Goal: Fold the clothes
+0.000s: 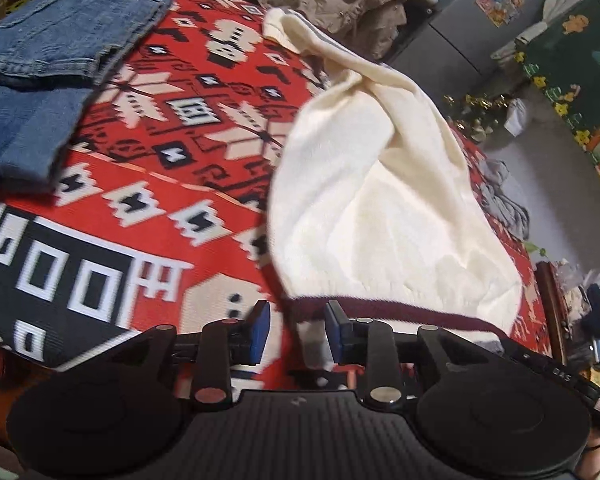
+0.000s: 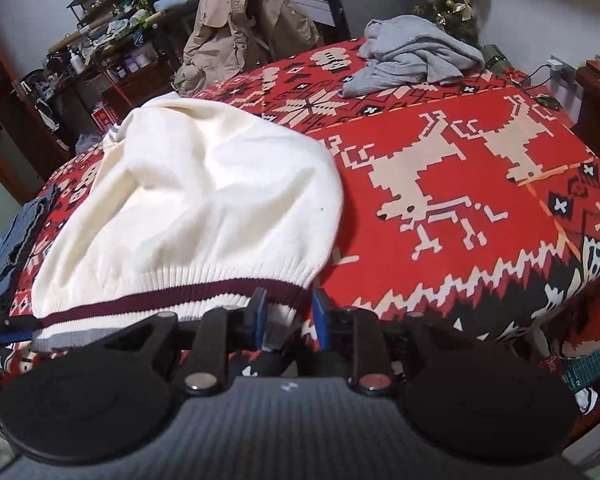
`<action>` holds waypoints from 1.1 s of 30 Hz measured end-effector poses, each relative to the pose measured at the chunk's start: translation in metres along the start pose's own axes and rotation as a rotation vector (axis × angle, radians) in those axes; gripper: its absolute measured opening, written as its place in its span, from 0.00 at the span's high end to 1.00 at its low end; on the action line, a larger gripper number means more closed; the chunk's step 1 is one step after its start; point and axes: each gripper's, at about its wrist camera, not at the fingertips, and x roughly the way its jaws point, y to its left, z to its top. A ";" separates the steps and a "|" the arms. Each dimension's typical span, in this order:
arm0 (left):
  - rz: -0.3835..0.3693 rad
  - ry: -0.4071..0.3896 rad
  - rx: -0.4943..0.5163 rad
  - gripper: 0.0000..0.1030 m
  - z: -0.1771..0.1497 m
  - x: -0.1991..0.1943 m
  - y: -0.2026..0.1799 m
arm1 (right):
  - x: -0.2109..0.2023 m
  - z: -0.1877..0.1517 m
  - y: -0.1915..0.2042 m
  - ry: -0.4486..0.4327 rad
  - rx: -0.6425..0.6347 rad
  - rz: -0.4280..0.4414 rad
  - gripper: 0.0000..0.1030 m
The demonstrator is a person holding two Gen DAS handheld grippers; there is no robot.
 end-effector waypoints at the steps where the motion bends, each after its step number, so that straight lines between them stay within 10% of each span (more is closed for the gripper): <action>1: -0.004 0.008 0.006 0.72 -0.001 0.002 -0.003 | 0.000 -0.001 0.000 0.003 -0.006 -0.005 0.74; 11: 0.084 -0.003 0.085 0.93 -0.002 0.015 -0.025 | 0.004 0.000 0.005 0.007 -0.020 0.033 0.71; 16: 0.177 -0.014 0.122 0.94 0.003 0.007 -0.033 | 0.006 0.006 0.016 0.004 -0.095 0.006 0.94; 23: 0.201 -0.090 0.158 0.94 0.019 -0.049 -0.034 | -0.036 0.027 0.001 -0.057 -0.122 0.011 0.95; 33: 0.230 -0.003 0.127 0.94 -0.029 -0.042 -0.013 | -0.053 -0.012 -0.014 0.052 -0.106 0.036 0.95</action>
